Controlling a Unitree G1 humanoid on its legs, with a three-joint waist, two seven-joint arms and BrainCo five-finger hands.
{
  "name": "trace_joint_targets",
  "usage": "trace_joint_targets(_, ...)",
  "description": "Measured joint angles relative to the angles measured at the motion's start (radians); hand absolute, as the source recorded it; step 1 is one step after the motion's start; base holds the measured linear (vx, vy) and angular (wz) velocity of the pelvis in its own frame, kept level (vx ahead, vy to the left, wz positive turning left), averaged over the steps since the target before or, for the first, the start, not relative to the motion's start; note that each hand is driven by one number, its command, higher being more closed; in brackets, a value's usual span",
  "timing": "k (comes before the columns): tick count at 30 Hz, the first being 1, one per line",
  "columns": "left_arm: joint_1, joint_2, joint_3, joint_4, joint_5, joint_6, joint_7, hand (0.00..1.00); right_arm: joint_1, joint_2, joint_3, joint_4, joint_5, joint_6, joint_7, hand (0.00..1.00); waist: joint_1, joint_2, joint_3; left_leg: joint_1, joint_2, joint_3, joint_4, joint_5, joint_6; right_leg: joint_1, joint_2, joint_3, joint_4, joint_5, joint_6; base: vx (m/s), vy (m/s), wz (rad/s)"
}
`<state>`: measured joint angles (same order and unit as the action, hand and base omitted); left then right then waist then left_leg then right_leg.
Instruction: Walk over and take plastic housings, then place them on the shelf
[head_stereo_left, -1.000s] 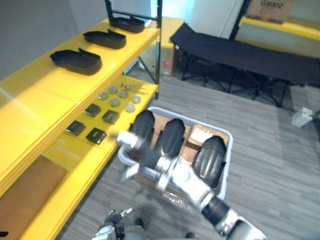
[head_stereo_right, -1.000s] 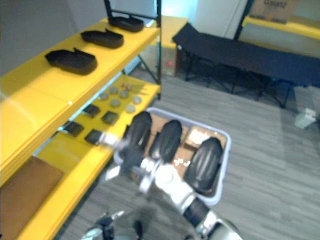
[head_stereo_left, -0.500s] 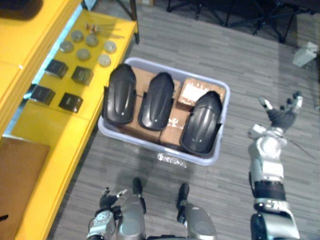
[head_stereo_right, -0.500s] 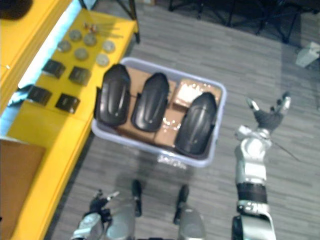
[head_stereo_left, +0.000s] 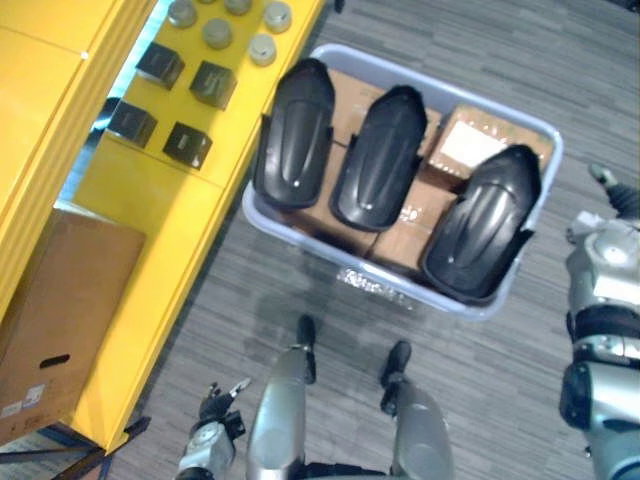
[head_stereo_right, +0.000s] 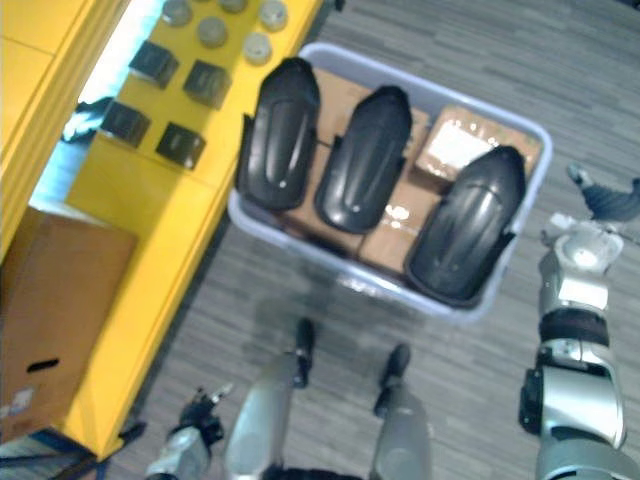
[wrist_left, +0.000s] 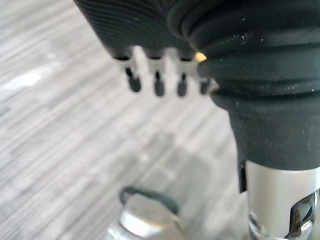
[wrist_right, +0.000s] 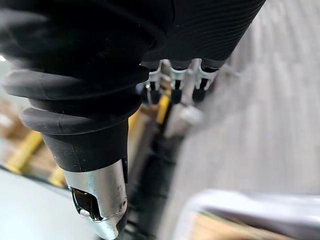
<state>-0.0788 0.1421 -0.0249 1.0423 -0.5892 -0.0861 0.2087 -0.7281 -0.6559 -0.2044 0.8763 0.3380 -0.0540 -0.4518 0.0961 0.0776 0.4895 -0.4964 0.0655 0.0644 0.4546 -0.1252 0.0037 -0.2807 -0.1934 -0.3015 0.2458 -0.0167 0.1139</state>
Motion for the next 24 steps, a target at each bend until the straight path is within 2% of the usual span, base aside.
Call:
trace_joint_targets(8, -0.007, -0.012, -0.035, -0.001, -0.003, -0.006, -0.028, 0.00, 0.015, -0.019, 0.031, 0.000, -0.014, 0.033, 0.081, 0.00, 0.000, 0.009, 0.004, -0.029, -0.008, 0.002, 0.008, 0.000, 0.007, -0.041, -0.016, 0.005, 0.040, -0.009, 0.004, -0.02, 0.025, 0.00)
trace_joint_targets(11, -0.009, -0.013, -0.036, -0.003, -0.011, -0.009, -0.029, 0.00, 0.059, -0.002, 0.033, -0.039, -0.040, 0.044, 0.093, 0.00, 0.001, 0.009, 0.004, -0.029, -0.009, 0.004, 0.009, 0.000, 0.007, -0.048, -0.019, 0.007, 0.054, -0.016, -0.002, 0.02, 0.005, -0.01)
trace_joint_targets(17, -0.010, -0.017, -0.037, -0.003, -0.041, -0.021, -0.028, 0.00, 0.096, 0.048, 0.053, -0.056, -0.059, 0.101, 0.129, 0.00, 0.000, 0.009, 0.004, -0.027, -0.009, 0.014, 0.010, 0.001, 0.006, -0.072, -0.028, 0.017, 0.096, -0.041, -0.003, 0.02, -0.005, -0.02)
trace_joint_targets(24, -0.010, -0.018, -0.038, -0.003, -0.050, -0.032, -0.028, 0.00, 0.097, 0.071, 0.107, -0.054, -0.072, 0.116, 0.182, 0.00, 0.001, 0.009, 0.004, -0.031, -0.013, 0.020, 0.008, 0.001, 0.007, -0.085, -0.035, 0.026, 0.111, -0.046, -0.002, 0.01, 0.009, -0.02)
